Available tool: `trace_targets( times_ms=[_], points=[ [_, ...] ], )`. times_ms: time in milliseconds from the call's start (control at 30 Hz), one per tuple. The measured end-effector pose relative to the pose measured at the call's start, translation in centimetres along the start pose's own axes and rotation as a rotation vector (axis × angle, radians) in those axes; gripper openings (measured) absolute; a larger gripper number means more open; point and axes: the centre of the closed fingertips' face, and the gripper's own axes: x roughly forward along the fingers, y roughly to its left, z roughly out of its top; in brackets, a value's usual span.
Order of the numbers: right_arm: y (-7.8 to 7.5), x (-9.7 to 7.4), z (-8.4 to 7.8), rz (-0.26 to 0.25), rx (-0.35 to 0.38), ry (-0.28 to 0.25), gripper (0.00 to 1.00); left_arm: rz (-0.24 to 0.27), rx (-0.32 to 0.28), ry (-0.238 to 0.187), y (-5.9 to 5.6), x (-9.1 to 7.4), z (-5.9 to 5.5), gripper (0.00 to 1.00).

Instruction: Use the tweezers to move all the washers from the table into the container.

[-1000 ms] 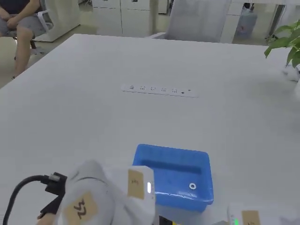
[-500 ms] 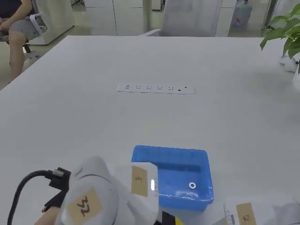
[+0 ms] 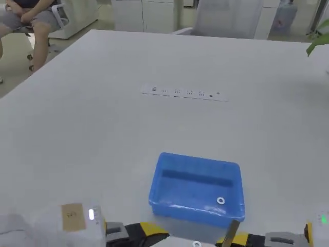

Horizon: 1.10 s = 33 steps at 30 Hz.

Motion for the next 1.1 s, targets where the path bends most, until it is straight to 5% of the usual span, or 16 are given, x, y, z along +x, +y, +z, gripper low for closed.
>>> trace_targets(
  times_ms=[133,233,700,833,1100],
  points=[
    [-0.8,0.0,-0.1,-0.005,0.091,-0.041,0.03,0.101,-0.093,-0.07,1.3,-1.1,-0.6,0.47],
    [-0.9,0.7,-1.2,-0.001,0.103,-0.002,0.03,0.198,-0.1,-0.106,3.2,-1.1,-0.6,0.48],
    [-0.7,1.3,-1.5,0.009,0.067,-0.014,0.03,0.27,-0.12,-0.1,4.6,-1.7,-1.3,0.52],
    [-0.9,1.3,-0.8,0.011,0.06,-0.048,0.04,0.26,-0.107,-0.084,4.4,-1.4,-1.5,0.52],
    [-0.4,1.3,-1.6,0.034,0.053,-0.029,0.05,0.264,-0.098,-0.084,4.5,-1.5,-1.5,0.51]
  ],
)
